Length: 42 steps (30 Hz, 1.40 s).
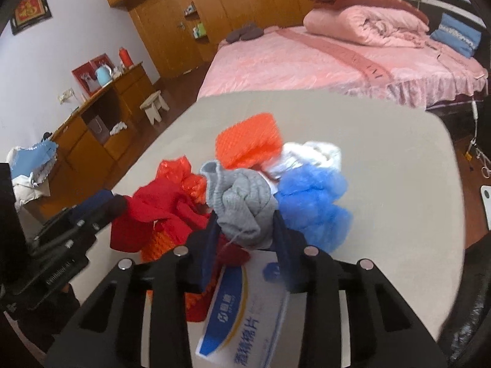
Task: Collect trash
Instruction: 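Grasp the grey sock with the right gripper, then carry the red cloth and grey sock over the trash bin with both grippers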
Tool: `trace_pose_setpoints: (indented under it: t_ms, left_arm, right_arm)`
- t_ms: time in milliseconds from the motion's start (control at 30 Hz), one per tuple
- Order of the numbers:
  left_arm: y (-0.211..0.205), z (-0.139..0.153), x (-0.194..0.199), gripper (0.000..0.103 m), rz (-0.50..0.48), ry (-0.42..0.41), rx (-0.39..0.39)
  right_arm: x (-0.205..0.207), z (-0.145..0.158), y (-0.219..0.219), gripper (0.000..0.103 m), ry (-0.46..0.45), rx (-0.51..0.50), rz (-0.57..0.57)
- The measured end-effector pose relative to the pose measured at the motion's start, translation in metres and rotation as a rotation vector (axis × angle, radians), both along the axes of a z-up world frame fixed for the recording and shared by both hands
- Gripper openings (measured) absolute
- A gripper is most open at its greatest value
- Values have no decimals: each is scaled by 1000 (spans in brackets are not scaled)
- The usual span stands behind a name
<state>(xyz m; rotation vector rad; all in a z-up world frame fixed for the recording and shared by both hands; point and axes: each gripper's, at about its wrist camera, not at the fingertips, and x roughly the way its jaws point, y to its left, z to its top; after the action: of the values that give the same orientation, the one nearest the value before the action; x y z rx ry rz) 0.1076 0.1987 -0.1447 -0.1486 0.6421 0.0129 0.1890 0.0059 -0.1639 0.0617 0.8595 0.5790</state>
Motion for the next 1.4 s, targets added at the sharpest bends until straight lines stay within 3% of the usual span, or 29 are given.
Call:
trace_pose_setpoints:
  t_ms: [67, 300, 333, 433, 467, 500, 667, 967, 1400]
  left_arm:
    - [-7, 0, 0, 63, -22, -8, 0]
    - [-30, -10, 19, 67, -51, 33, 25]
    - [-31, -12, 21, 64, -45, 46, 31]
    - [-31, -21, 29, 21, -49, 87, 16]
    - [-31, -23, 30, 11, -53, 93, 12]
    - [-33, -24, 30, 9, -60, 95, 12]
    - [-38, -7, 15, 8, -57, 29, 25]
    - [-49, 54, -12, 8, -84, -130, 4]
    - [-118, 90, -19, 8, -229, -190, -21]
  right_arm:
    - [-4, 6, -7, 32, -7, 17, -11]
    - [-19, 20, -30, 32, -33, 24, -29]
    - [-21, 20, -32, 32, -34, 20, -32]
    - [-24, 21, -39, 33, -36, 13, -42]
    - [-24, 21, -40, 33, -35, 11, -44]
    - [-25, 21, -42, 33, -36, 6, -47]
    - [-32, 25, -47, 33, -58, -9, -50]
    - [-46, 49, -70, 33, -118, 16, -90]
    - [-80, 91, -133, 33, -204, 46, -203]
